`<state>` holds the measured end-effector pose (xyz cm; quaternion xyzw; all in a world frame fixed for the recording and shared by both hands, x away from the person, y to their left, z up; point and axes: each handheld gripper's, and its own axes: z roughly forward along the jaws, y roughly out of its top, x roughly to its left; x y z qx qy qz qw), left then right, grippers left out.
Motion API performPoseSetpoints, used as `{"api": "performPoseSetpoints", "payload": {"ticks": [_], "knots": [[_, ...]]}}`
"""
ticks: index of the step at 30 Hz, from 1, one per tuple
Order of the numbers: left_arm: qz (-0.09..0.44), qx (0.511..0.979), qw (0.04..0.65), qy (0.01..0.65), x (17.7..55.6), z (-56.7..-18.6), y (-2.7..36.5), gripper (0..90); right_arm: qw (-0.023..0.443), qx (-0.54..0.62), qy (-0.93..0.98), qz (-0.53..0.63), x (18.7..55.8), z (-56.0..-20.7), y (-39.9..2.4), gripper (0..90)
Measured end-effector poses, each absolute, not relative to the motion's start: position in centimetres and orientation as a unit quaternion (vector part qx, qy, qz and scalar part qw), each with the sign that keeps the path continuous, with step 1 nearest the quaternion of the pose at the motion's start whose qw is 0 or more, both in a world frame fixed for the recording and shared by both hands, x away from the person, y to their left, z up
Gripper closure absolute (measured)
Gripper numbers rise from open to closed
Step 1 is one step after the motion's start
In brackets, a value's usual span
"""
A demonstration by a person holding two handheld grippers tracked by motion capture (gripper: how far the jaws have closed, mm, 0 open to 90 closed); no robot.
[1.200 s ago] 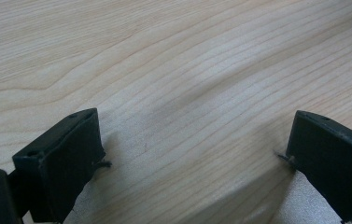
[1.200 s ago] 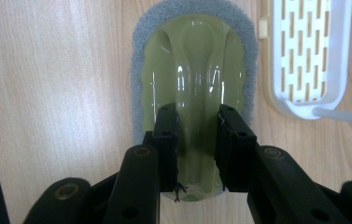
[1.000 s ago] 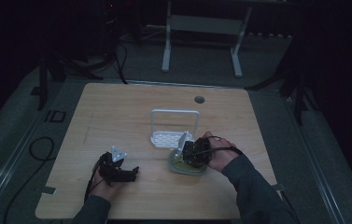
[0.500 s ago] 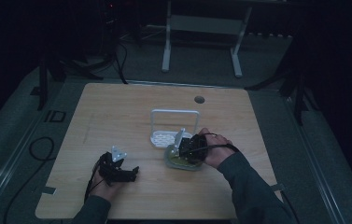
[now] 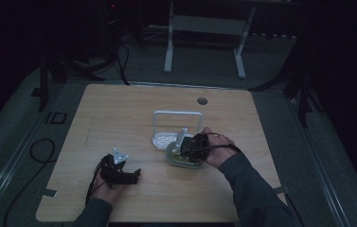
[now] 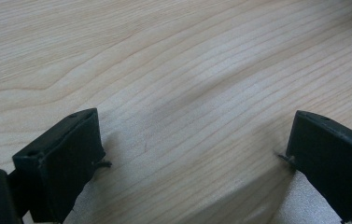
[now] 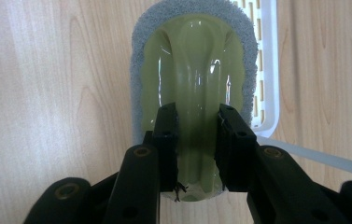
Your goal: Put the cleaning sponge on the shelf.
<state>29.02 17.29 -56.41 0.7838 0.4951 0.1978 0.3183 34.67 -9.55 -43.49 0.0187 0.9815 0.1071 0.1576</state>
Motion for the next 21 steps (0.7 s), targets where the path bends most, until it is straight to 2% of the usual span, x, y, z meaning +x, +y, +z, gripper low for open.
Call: {"api": "performPoseSetpoints", "payload": {"ticks": [21], "knots": [[0.197, 0.784, 0.318, 0.495, 29.0, -56.4, 17.3, 3.5, 0.183, 0.004, 0.978, 0.098, 35.1, -43.0, -8.3, 71.8]]}}
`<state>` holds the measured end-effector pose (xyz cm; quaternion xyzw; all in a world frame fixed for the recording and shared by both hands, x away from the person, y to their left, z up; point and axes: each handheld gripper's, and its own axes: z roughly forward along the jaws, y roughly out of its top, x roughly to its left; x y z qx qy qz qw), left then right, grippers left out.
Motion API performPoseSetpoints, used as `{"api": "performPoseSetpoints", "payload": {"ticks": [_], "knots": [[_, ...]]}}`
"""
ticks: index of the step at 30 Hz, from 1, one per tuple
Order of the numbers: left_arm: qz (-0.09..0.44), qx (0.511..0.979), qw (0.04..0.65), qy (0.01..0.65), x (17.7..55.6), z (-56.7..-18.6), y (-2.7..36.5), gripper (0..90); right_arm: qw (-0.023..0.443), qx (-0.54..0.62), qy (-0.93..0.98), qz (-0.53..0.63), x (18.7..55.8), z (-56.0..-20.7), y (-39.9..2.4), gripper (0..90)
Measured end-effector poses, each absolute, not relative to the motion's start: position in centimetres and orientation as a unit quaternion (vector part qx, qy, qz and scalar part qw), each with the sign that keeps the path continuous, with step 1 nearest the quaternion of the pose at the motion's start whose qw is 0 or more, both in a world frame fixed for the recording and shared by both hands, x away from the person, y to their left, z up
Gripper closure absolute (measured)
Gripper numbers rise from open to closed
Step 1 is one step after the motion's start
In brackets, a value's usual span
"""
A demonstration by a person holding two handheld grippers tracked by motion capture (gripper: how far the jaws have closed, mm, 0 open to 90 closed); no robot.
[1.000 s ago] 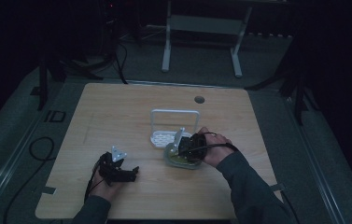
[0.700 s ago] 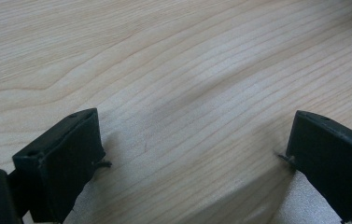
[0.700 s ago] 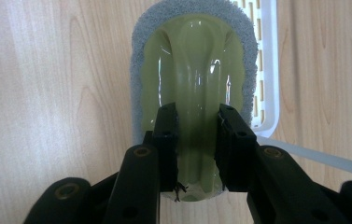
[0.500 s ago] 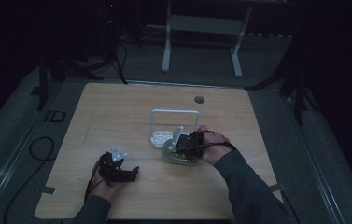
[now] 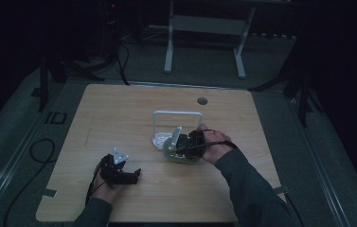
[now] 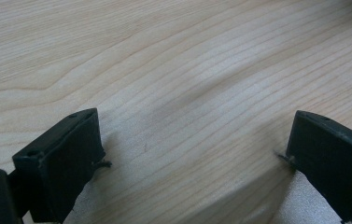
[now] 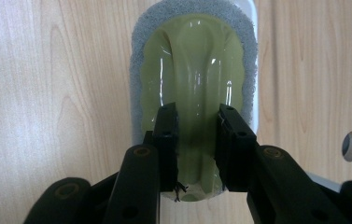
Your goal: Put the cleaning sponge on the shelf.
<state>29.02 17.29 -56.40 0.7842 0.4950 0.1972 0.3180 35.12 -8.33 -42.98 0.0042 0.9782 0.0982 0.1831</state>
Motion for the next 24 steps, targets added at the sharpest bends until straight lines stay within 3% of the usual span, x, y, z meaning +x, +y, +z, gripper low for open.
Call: {"api": "performPoseSetpoints", "payload": {"ticks": [24], "knots": [[0.197, 0.784, 0.318, 0.495, 29.0, -56.4, 17.3, 3.6, 0.208, -0.019, 0.974, 0.09, 36.1, -42.6, -7.1, 71.8]]}}
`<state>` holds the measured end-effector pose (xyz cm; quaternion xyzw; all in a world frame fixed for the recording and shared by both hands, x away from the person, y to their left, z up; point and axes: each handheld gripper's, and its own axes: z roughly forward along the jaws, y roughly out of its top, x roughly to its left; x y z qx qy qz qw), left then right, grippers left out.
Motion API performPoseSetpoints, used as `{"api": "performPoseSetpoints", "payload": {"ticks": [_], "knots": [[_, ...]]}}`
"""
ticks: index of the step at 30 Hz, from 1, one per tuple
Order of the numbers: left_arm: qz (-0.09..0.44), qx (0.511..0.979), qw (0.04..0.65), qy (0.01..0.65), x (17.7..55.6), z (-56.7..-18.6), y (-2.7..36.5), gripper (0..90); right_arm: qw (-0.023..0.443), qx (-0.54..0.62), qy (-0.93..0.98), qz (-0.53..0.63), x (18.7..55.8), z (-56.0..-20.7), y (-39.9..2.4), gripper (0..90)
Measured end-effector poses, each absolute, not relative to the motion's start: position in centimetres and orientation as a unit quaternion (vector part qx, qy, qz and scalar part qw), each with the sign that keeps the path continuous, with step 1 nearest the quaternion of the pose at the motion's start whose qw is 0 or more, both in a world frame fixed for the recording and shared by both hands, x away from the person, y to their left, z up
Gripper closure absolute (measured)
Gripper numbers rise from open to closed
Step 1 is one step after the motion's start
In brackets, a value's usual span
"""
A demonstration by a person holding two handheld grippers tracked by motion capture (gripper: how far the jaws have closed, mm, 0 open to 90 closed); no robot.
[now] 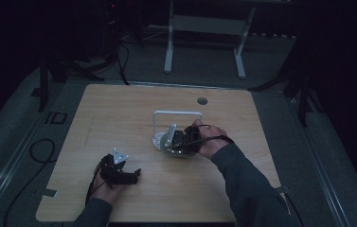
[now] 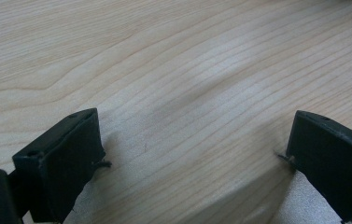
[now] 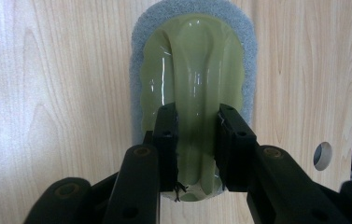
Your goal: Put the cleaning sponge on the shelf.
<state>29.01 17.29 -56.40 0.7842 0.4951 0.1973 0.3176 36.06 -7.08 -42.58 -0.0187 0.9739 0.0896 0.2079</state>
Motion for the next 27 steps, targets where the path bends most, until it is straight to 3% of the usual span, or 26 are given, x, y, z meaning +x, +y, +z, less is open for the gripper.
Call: {"api": "performPoseSetpoints", "payload": {"ticks": [27], "knots": [[0.198, 0.784, 0.318, 0.495, 29.0, -56.4, 17.3, 3.6, 0.232, -0.032, 0.97, 0.066, 37.3, -43.5, -5.6, 71.8]]}}
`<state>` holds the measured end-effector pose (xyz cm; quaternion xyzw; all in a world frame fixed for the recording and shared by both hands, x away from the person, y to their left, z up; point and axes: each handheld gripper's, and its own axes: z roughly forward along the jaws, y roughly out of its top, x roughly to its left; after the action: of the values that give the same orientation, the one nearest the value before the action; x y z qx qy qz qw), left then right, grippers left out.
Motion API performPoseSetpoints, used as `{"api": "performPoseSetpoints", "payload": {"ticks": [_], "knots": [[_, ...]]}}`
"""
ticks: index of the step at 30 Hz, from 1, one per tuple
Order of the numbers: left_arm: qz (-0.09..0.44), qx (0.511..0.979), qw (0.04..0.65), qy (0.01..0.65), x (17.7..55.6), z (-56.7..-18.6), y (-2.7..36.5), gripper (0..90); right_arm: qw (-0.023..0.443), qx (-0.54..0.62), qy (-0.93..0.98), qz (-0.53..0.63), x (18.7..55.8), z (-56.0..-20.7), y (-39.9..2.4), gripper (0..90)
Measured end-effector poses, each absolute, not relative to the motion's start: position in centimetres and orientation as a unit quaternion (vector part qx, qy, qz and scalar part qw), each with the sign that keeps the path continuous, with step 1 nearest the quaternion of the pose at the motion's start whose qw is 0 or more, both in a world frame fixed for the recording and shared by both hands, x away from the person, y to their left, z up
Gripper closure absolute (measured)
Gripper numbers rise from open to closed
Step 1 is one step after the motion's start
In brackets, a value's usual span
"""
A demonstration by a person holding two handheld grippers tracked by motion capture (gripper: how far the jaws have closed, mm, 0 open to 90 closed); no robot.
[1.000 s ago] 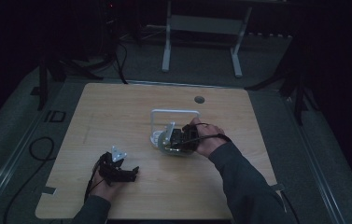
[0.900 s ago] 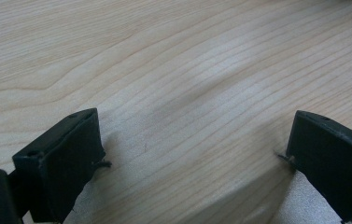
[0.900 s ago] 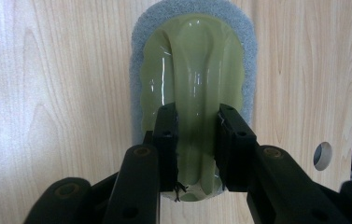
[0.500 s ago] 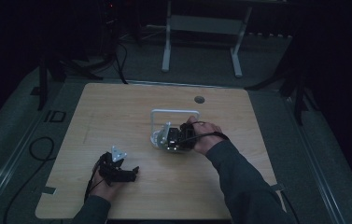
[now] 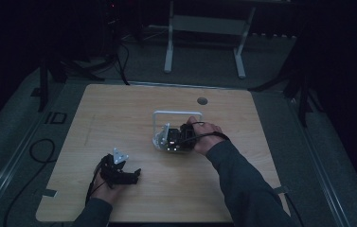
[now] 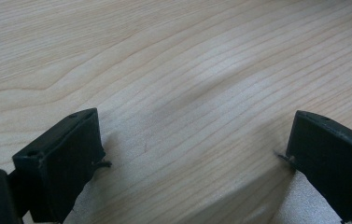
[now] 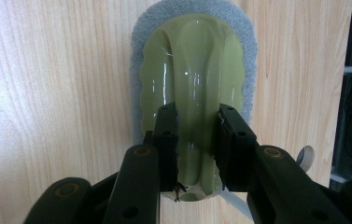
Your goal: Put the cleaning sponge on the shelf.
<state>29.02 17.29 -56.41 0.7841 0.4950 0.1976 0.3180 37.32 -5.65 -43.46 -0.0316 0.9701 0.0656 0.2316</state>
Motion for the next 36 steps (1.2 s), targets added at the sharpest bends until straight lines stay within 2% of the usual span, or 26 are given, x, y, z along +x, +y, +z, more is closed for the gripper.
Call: {"api": "performPoseSetpoints", "payload": {"ticks": [36], "knots": [[0.198, 0.784, 0.318, 0.495, 29.0, -56.4, 17.3, 3.6, 0.246, -0.027, 0.968, 0.046, 38.9, -46.4, -4.1, 71.6]]}}
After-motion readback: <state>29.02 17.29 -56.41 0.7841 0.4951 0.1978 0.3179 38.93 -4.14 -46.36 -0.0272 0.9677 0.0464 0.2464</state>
